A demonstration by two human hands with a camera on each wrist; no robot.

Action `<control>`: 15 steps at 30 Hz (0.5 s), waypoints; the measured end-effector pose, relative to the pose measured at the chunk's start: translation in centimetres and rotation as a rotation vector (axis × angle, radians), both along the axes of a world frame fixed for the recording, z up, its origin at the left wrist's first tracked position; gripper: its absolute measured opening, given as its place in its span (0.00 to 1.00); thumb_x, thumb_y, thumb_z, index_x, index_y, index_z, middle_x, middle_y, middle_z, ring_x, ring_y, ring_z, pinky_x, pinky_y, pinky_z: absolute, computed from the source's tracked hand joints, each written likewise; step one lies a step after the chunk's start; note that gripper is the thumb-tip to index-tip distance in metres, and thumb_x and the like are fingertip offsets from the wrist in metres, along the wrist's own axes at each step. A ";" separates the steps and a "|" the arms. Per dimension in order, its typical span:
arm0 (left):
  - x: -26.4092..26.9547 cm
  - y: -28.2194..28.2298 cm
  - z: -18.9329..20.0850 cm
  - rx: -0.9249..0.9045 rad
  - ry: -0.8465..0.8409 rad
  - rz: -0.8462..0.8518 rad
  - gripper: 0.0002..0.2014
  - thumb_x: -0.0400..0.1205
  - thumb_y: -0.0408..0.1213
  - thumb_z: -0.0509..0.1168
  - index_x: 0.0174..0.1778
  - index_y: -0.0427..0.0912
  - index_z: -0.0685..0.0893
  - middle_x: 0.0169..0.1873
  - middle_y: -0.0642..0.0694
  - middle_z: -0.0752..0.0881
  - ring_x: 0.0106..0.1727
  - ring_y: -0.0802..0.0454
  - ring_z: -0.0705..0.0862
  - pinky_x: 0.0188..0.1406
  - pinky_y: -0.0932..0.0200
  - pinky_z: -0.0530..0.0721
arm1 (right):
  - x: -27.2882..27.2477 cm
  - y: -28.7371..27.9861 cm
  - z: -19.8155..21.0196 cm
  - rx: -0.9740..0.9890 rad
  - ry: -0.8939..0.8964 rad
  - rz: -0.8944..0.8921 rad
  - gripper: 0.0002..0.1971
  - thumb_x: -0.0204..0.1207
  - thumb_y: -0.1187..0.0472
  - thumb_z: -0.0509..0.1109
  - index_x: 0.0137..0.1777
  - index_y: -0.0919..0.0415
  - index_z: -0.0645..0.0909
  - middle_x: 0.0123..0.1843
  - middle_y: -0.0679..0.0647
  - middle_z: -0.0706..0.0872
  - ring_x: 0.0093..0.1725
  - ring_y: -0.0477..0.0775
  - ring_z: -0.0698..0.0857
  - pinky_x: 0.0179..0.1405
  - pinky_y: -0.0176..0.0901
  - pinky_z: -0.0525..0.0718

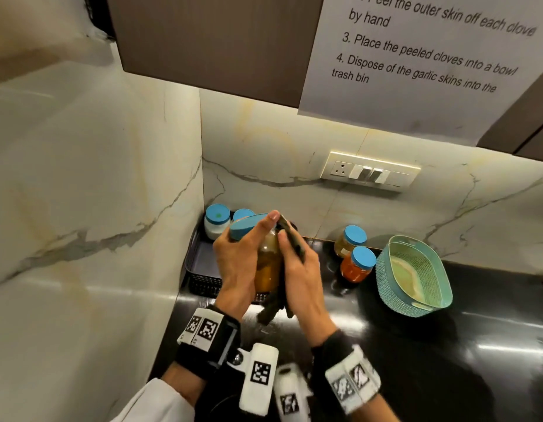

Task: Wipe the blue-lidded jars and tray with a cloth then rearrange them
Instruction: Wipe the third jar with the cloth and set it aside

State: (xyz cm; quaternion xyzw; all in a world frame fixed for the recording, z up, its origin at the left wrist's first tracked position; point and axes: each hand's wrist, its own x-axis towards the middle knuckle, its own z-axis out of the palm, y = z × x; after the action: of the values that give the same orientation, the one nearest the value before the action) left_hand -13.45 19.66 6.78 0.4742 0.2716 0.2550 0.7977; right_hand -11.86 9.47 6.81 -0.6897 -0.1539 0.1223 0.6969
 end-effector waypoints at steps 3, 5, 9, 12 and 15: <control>0.2 0.6 -0.5 -0.067 0.054 0.062 0.22 0.66 0.50 0.89 0.48 0.41 0.94 0.44 0.43 0.96 0.52 0.37 0.95 0.61 0.34 0.93 | -2.3 -0.2 -2.8 -0.024 -0.211 0.049 0.29 0.91 0.57 0.65 0.90 0.46 0.65 0.87 0.43 0.74 0.86 0.45 0.73 0.83 0.53 0.78; 0.1 0.1 -0.5 -0.062 0.060 0.067 0.30 0.61 0.57 0.89 0.53 0.42 0.93 0.47 0.44 0.96 0.52 0.40 0.95 0.61 0.36 0.93 | -2.1 -0.4 -3.7 -0.125 -0.367 0.039 0.37 0.85 0.57 0.70 0.92 0.49 0.61 0.90 0.42 0.67 0.90 0.46 0.66 0.87 0.58 0.72; -0.8 -1.2 -0.2 -0.029 0.036 -0.078 0.42 0.66 0.54 0.87 0.74 0.46 0.80 0.60 0.48 0.91 0.60 0.49 0.92 0.60 0.47 0.92 | 0.5 -2.2 -2.6 -0.107 -0.304 0.062 0.41 0.74 0.62 0.86 0.84 0.45 0.71 0.77 0.35 0.83 0.79 0.41 0.81 0.76 0.40 0.82; -1.2 0.5 -0.1 0.053 0.022 -0.308 0.50 0.57 0.60 0.88 0.75 0.46 0.82 0.60 0.48 0.93 0.62 0.47 0.92 0.59 0.49 0.91 | 3.2 -4.9 -0.3 -0.077 -0.132 0.110 0.39 0.63 0.59 0.91 0.74 0.43 0.80 0.67 0.40 0.90 0.70 0.46 0.87 0.66 0.40 0.88; -0.8 1.9 0.8 0.103 -0.015 -0.525 0.50 0.54 0.68 0.86 0.70 0.45 0.87 0.60 0.44 0.94 0.64 0.43 0.92 0.65 0.43 0.90 | 4.2 -6.1 1.4 -0.077 -0.046 0.212 0.40 0.56 0.51 0.90 0.71 0.42 0.81 0.65 0.41 0.91 0.69 0.49 0.88 0.60 0.41 0.90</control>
State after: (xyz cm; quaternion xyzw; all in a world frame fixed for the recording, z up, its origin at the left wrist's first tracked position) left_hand -14.20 21.53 7.53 0.5666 0.1199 0.0563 0.8133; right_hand -7.64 3.39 8.22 -0.6986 -0.2371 0.1854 0.6492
